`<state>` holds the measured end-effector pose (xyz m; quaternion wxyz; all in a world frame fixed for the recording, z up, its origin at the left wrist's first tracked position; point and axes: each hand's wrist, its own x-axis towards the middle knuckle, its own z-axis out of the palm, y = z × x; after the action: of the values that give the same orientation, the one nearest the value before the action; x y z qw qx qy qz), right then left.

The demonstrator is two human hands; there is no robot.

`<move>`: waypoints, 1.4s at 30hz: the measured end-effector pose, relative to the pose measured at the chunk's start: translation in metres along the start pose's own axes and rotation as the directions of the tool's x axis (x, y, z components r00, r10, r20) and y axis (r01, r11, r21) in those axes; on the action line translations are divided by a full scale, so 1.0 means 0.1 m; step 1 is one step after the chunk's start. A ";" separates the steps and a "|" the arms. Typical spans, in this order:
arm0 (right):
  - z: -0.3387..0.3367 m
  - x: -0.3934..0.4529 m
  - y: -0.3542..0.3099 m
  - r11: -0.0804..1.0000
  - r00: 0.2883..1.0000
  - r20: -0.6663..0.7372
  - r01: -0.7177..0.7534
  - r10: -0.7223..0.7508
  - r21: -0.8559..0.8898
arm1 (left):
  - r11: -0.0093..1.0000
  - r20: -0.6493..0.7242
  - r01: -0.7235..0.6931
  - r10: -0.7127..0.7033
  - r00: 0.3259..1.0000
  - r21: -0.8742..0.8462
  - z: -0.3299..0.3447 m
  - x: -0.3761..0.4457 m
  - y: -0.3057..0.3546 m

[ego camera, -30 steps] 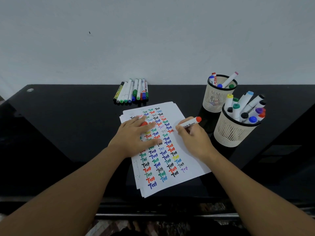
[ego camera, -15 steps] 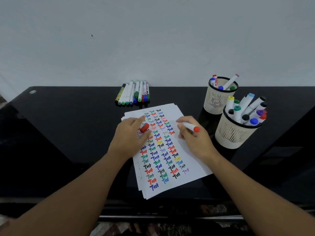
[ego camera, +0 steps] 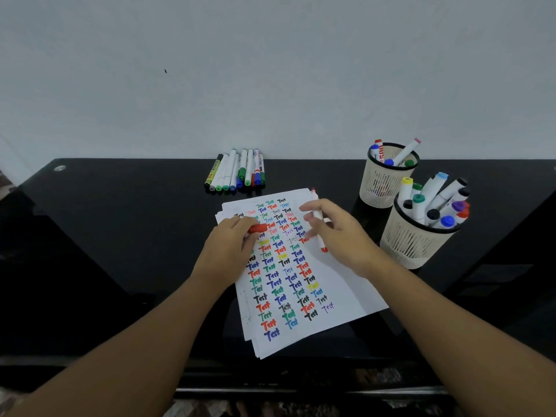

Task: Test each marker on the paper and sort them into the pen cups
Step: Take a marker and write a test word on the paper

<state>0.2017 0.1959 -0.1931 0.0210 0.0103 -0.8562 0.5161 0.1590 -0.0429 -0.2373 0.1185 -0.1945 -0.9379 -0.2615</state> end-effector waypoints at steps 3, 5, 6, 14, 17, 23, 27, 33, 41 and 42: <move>0.04 0.03 0.03 0.988 0.994 0.106 0.026 -0.010 -0.150 | 1.000 -0.001 0.007 -0.007 1.000 -0.015 -0.01 -0.02 0.01; 0.06 0.05 0.05 0.926 0.990 0.142 0.059 -0.006 -0.373 | 1.000 0.003 0.016 -0.016 1.000 -0.019 -0.01 -0.01 0.01; 0.06 0.07 0.06 0.888 0.991 0.134 0.078 -0.019 -0.453 | 1.000 0.007 0.023 -0.023 1.000 -0.018 -0.01 -0.01 0.01; 0.07 0.15 0.08 0.801 0.988 0.126 0.143 -0.086 -0.582 | 1.000 0.004 -0.007 0.007 1.000 -0.010 -0.01 -0.02 0.01; 0.10 0.16 0.08 0.795 0.985 0.144 0.163 -0.096 -0.585 | 1.000 0.010 -0.031 0.031 0.999 -0.004 -0.02 -0.03 0.01; 0.12 0.21 0.05 0.753 0.966 0.213 0.249 -0.147 -0.609 | 0.994 0.010 -0.113 0.113 0.994 0.006 -0.03 -0.04 0.03; 0.17 0.20 0.02 0.733 0.953 0.221 0.300 -0.206 -0.611 | 0.990 0.013 -0.138 0.138 0.990 0.016 -0.02 -0.04 0.01; 0.18 0.16 -0.04 0.634 0.938 0.259 0.346 -0.229 -0.691 | 0.993 0.017 -0.119 0.118 0.993 0.010 -0.07 -0.07 0.07; 0.16 0.15 -0.06 0.714 0.945 0.232 0.325 -0.229 -0.620 | 0.997 0.105 0.070 -0.074 0.992 0.041 -0.09 -0.04 0.11; 0.15 0.15 -0.06 0.736 0.949 0.229 0.312 -0.215 -0.601 | 0.997 0.113 0.051 -0.058 0.992 0.064 -0.08 -0.03 0.10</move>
<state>0.1867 0.1802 -0.1945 0.0343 0.1612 -0.9680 0.1890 0.1671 -0.0400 -0.2273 0.0632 -0.1798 -0.9557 -0.2245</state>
